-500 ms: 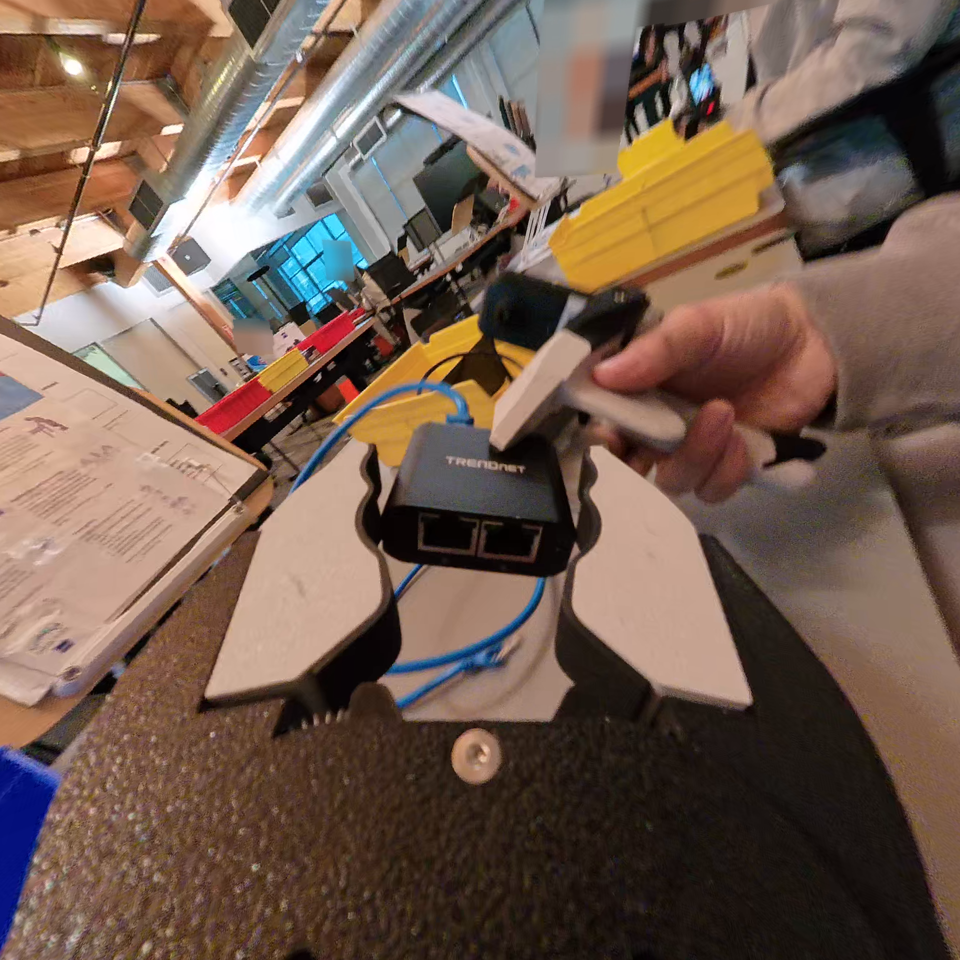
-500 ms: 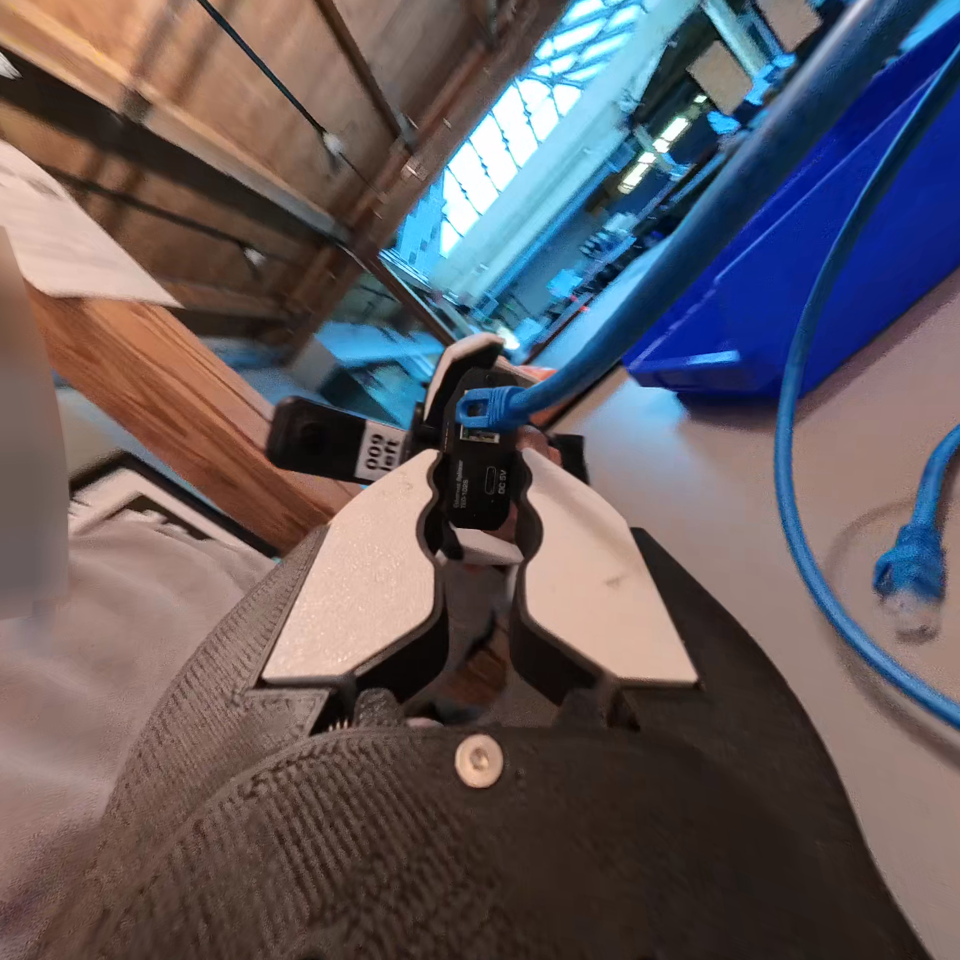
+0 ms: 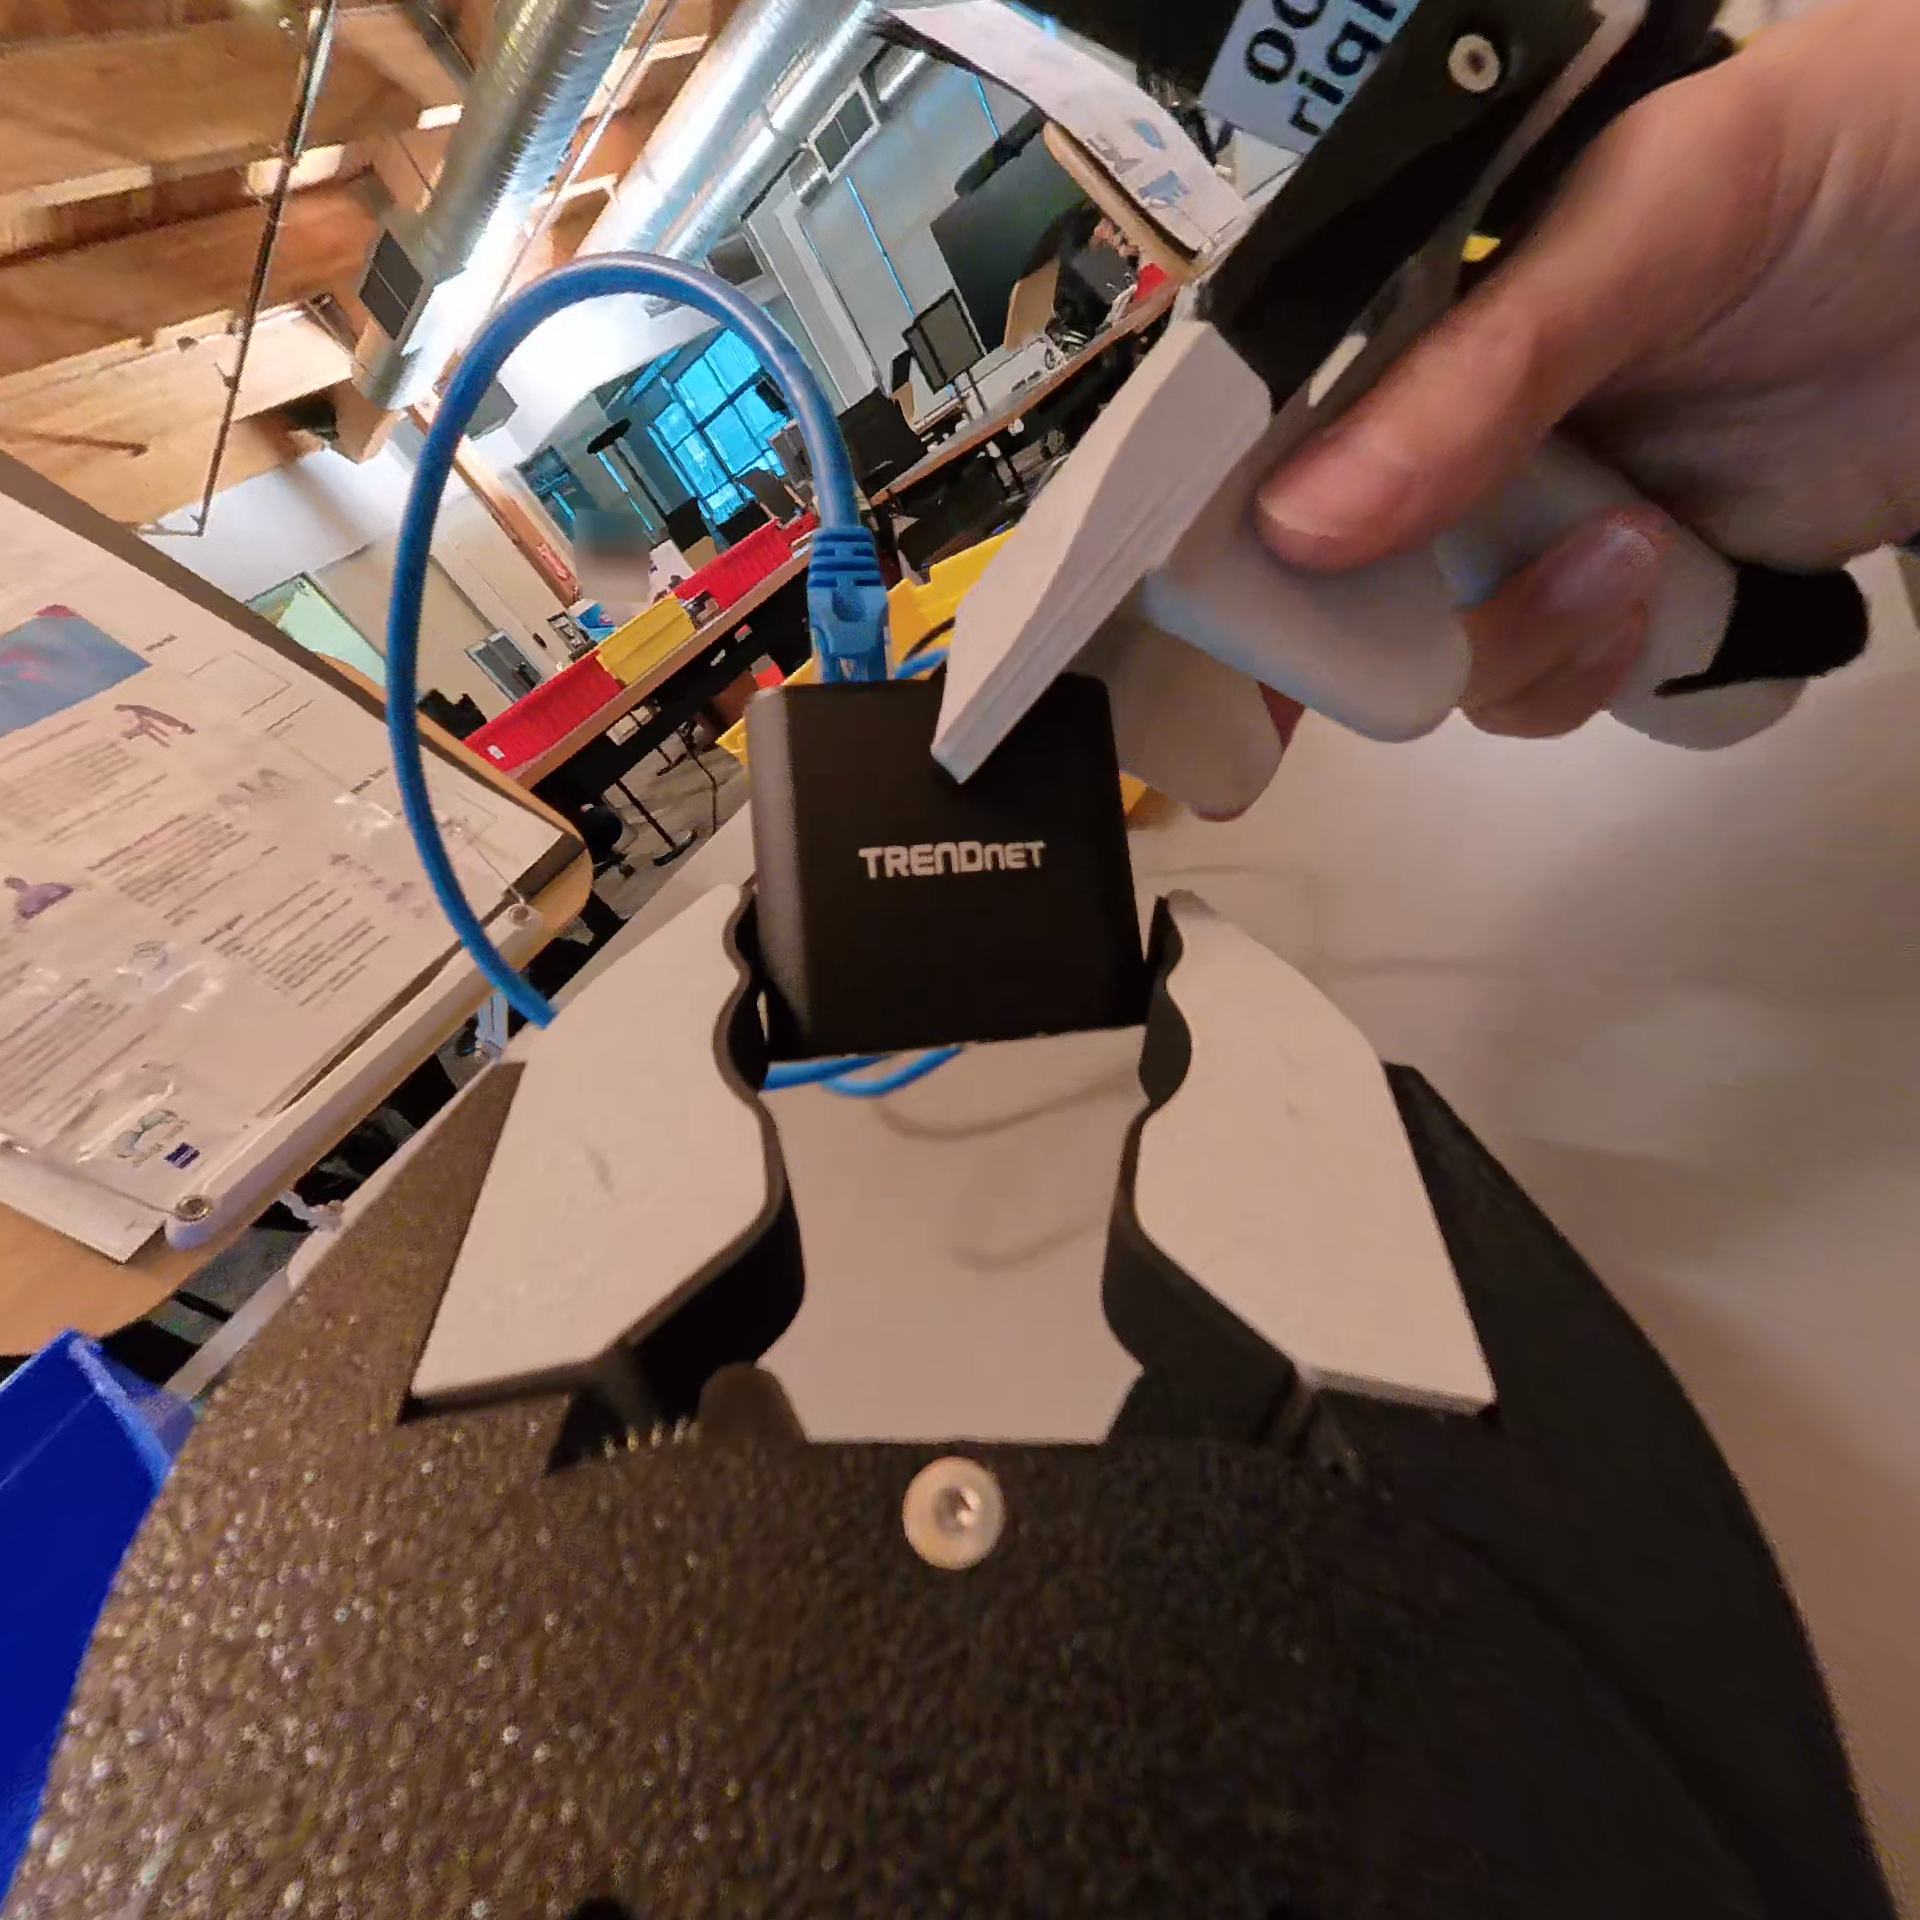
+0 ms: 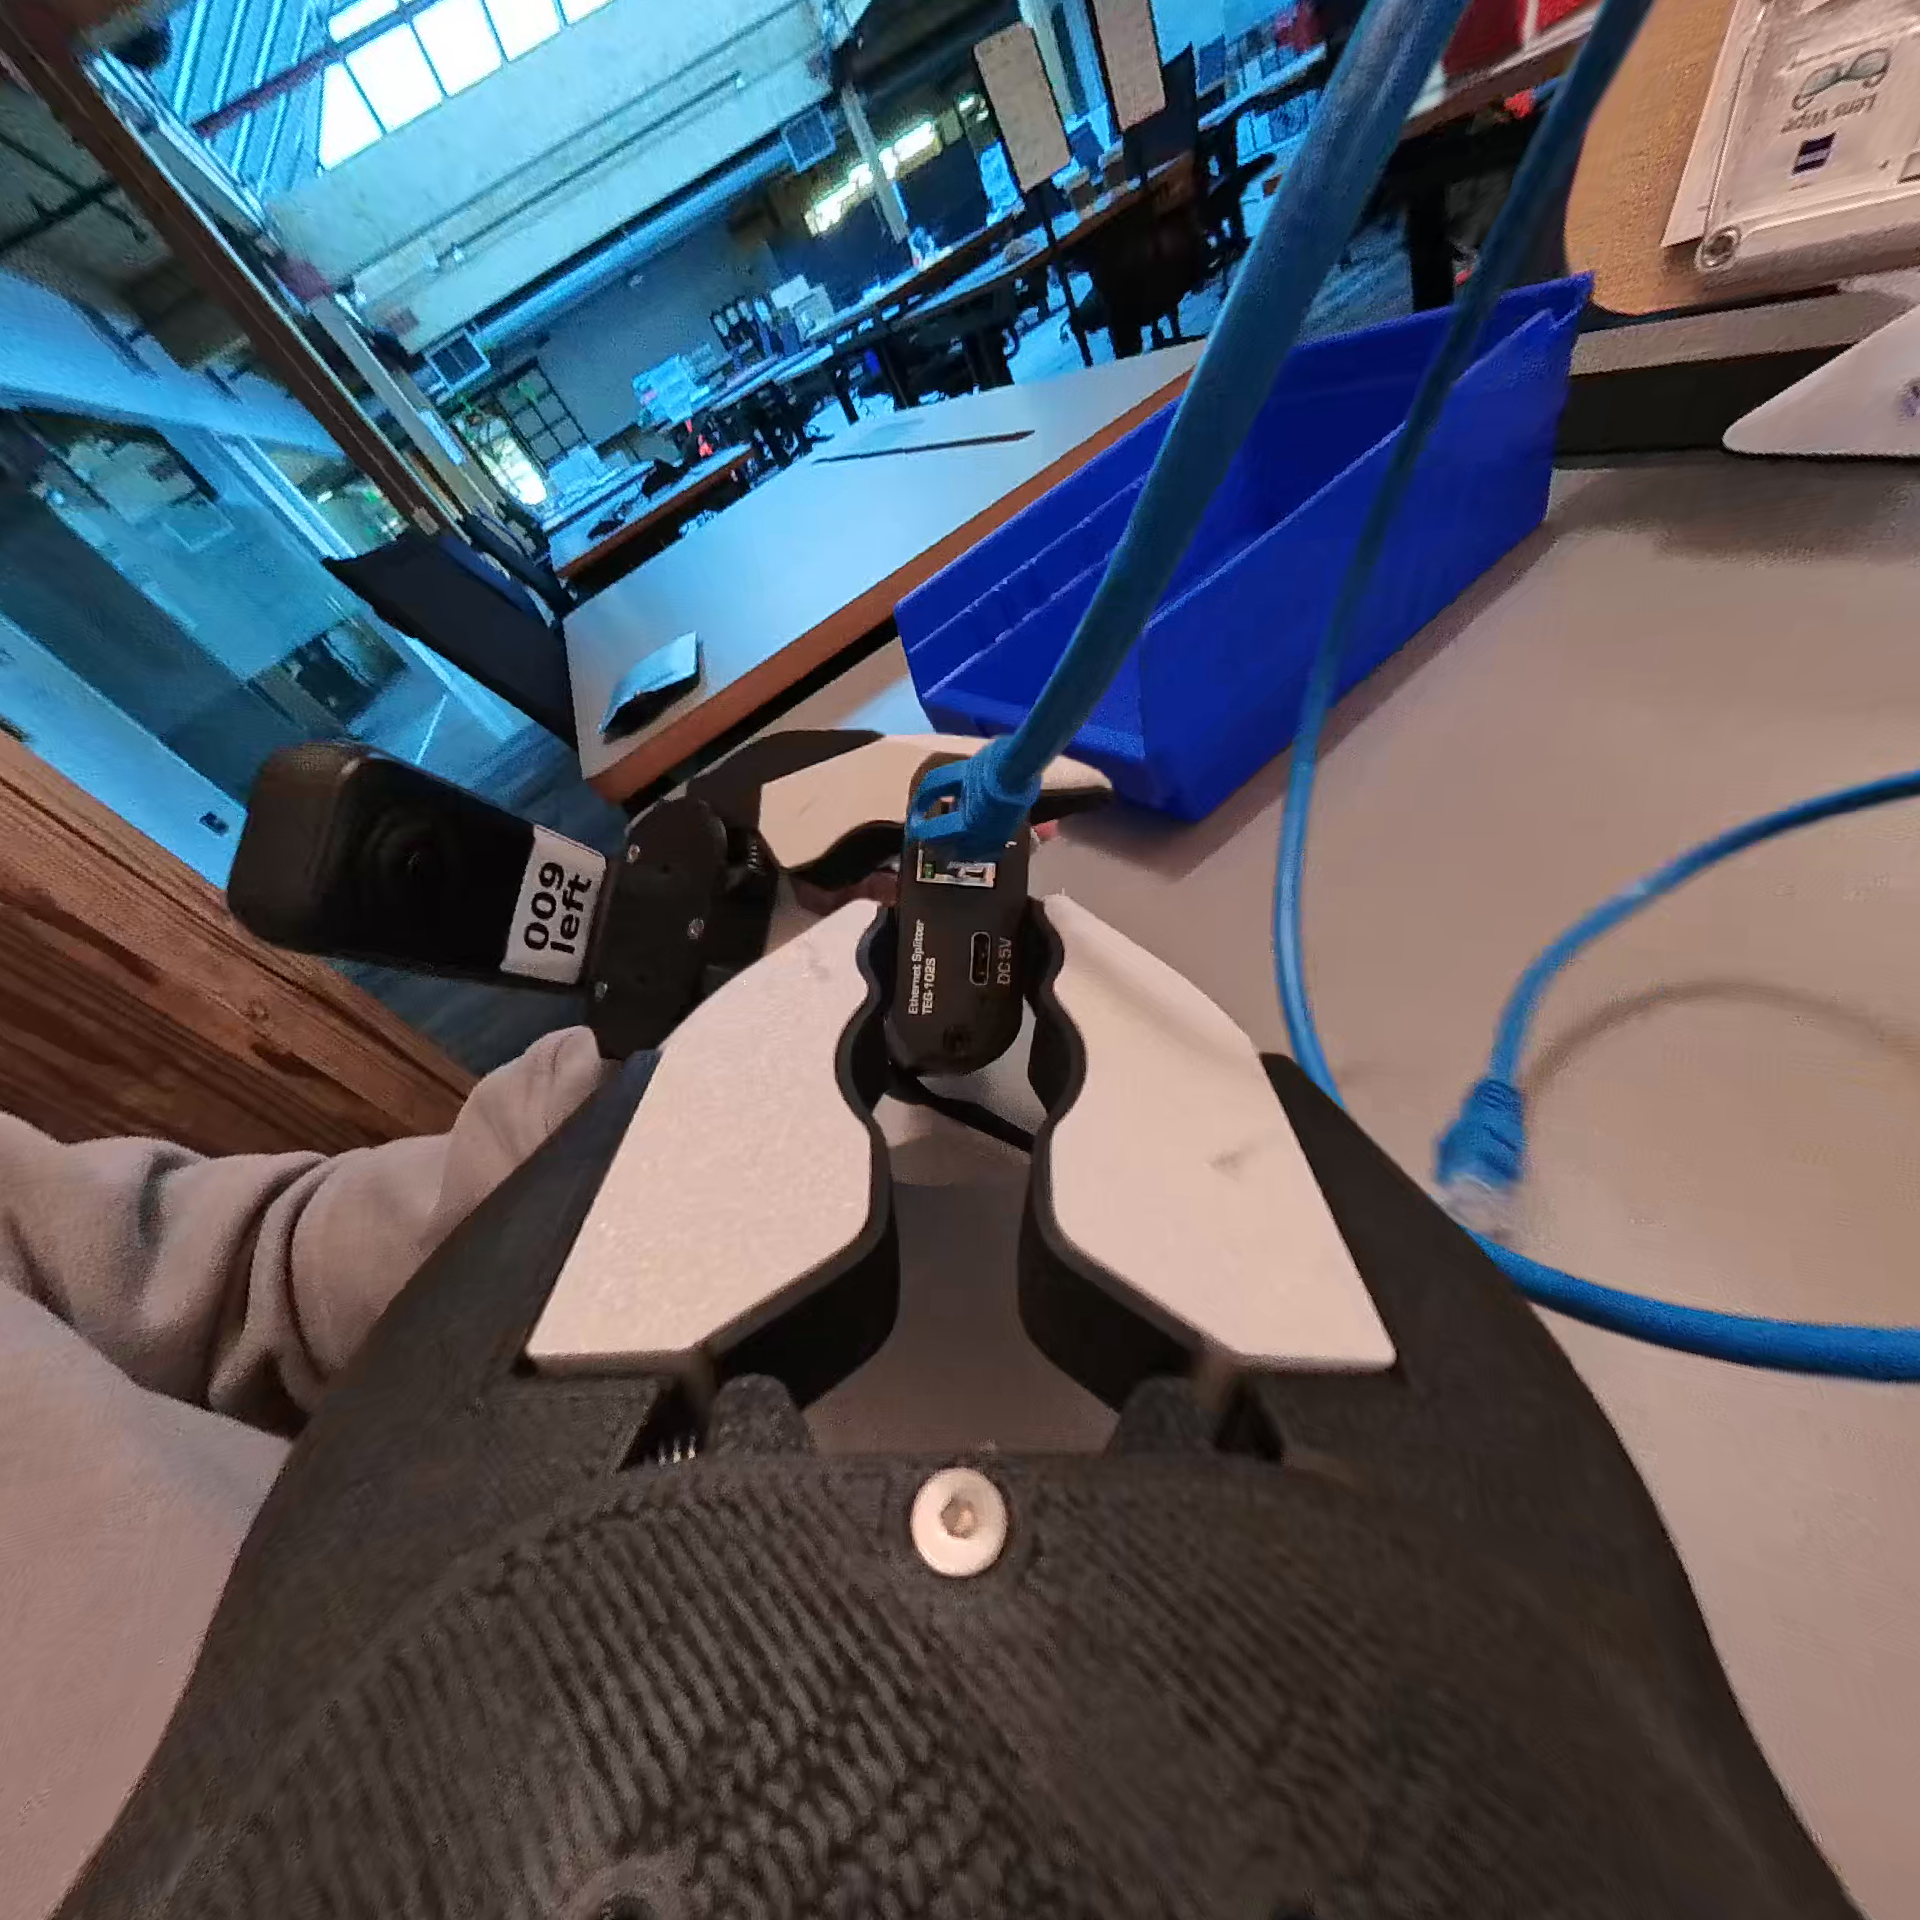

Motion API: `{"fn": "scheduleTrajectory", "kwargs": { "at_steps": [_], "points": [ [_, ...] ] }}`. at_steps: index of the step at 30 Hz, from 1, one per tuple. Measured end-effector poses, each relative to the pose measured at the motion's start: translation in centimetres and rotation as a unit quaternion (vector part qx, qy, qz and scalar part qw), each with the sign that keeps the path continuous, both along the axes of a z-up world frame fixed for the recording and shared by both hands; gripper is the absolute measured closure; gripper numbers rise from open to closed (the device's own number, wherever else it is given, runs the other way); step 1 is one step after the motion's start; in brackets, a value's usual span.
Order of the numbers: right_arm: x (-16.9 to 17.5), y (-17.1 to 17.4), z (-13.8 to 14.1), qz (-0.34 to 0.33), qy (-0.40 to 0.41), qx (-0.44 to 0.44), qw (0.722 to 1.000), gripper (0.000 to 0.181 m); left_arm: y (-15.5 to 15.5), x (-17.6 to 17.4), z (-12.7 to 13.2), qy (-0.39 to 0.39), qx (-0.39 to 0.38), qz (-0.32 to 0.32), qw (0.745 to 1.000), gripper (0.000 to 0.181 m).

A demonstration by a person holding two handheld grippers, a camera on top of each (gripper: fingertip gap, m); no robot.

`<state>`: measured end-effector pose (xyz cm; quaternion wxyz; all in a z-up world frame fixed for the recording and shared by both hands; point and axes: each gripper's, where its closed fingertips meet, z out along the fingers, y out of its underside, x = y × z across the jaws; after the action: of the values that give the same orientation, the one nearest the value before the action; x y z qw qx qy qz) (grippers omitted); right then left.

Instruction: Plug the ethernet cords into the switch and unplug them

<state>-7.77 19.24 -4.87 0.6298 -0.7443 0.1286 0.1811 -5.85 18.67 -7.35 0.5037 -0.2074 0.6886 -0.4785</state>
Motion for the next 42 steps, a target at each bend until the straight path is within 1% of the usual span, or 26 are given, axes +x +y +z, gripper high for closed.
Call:
{"fn": "scheduleTrajectory", "kwargs": {
  "at_steps": [4, 7, 9, 11, 13, 15, 17, 18, 19, 21, 23, 26, 29, 31, 33, 34, 37, 38, 40, 42],
  "points": [
    [0.1, 0.3, 0.2, -0.018, -0.001, 0.014, 1.0, 0.158, 0.0, 0.4, -0.3, 0.004, -0.004, 0.017, 1.0, 0.107],
    [0.5, 0.3, 0.3, -0.028, 0.0, 0.021, 0.999, 0.158, 0.2, 0.8, -0.3, 0.0, -0.001, 0.046, 0.999, 0.109],
    [0.7, 0.1, 0.2, -0.025, 0.001, 0.019, 1.0, 0.158, 0.1, 0.9, -0.4, 0.007, -0.001, 0.048, 0.999, 0.109],
    [0.7, -0.1, 0.3, -0.018, 0.01, 0.03, 0.999, 0.158, -0.3, 0.7, -0.2, 0.015, -0.025, 0.026, 0.999, 0.11],
    [0.5, -0.3, 0.2, 0.004, 0.033, 0.034, 0.999, 0.157, -0.7, 0.3, 0.0, 0.021, -0.036, -0.001, 0.999, 0.111],
    [0.1, -0.5, -0.2, 0.03, 0.048, 0.033, 0.998, 0.155, -0.9, -0.3, 0.2, 0.024, -0.034, -0.03, 0.999, 0.111],
    [-0.2, -0.3, -0.9, 0.043, 0.057, 0.019, 0.997, 0.146, -1.5, -1.0, 0.4, 0.027, -0.032, -0.066, 0.997, 0.111],
    [-0.3, -0.1, -1.2, 0.046, 0.055, 0.015, 0.997, 0.148, -1.7, -1.2, 0.5, 0.031, -0.029, -0.076, 0.996, 0.111],
    [-0.3, -0.1, -0.9, 0.043, 0.051, 0.03, 0.997, 0.15, -1.7, -1.3, 0.5, 0.032, -0.026, -0.077, 0.996, 0.111],
    [-0.3, 0.1, -0.4, 0.039, 0.057, 0.049, 0.996, 0.153, -1.3, -1.3, 0.5, 0.027, -0.022, -0.073, 0.997, 0.111],
    [0.0, 0.5, 0.1, 0.023, 0.086, 0.076, 0.993, 0.155, -0.9, -0.9, 0.7, 0.009, -0.018, -0.048, 0.999, 0.111],
    [0.7, 0.6, 0.6, -0.009, 0.136, 0.109, 0.985, 0.157, -0.6, -0.4, 1.1, -0.012, -0.035, -0.017, 0.999, 0.11],
    [0.9, 0.6, 0.8, -0.032, 0.156, 0.129, 0.979, 0.157, -0.5, 0.0, 1.1, -0.014, -0.044, -0.003, 0.999, 0.11],
    [0.6, 0.6, 0.9, -0.017, 0.162, 0.128, 0.978, 0.157, -0.4, 0.0, 1.1, -0.017, -0.043, 0.004, 0.999, 0.108],
    [0.6, 0.5, 0.7, -0.007, 0.135, 0.109, 0.985, 0.157, -0.4, 0.0, 1.0, -0.008, -0.031, 0.0, 0.999, 0.109],
    [0.5, 0.3, 0.6, -0.002, 0.118, 0.1, 0.988, 0.155, -0.5, 0.0, 0.9, 0.0, -0.026, -0.003, 1.0, 0.109],
    [0.0, 0.0, 0.7, 0.026, 0.081, 0.082, 0.993, 0.156, -0.8, -0.4, 1.1, -0.003, -0.019, -0.025, 1.0, 0.109],
    [-0.3, -0.2, 0.7, 0.041, 0.08, 0.08, 0.993, 0.154, -0.9, -0.7, 1.2, -0.003, -0.021, -0.038, 0.999, 0.109],
    [-0.6, -0.4, 1.2, 0.062, 0.108, 0.1, 0.987, 0.151, -1.2, -1.4, 1.5, -0.008, -0.026, -0.07, 0.997, 0.109],
    [-0.7, -0.5, 1.5, 0.072, 0.142, 0.121, 0.98, 0.149, -1.9, -2.0, 1.1, 0.0, -0.02, -0.105, 0.994, 0.109]
  ]
}}
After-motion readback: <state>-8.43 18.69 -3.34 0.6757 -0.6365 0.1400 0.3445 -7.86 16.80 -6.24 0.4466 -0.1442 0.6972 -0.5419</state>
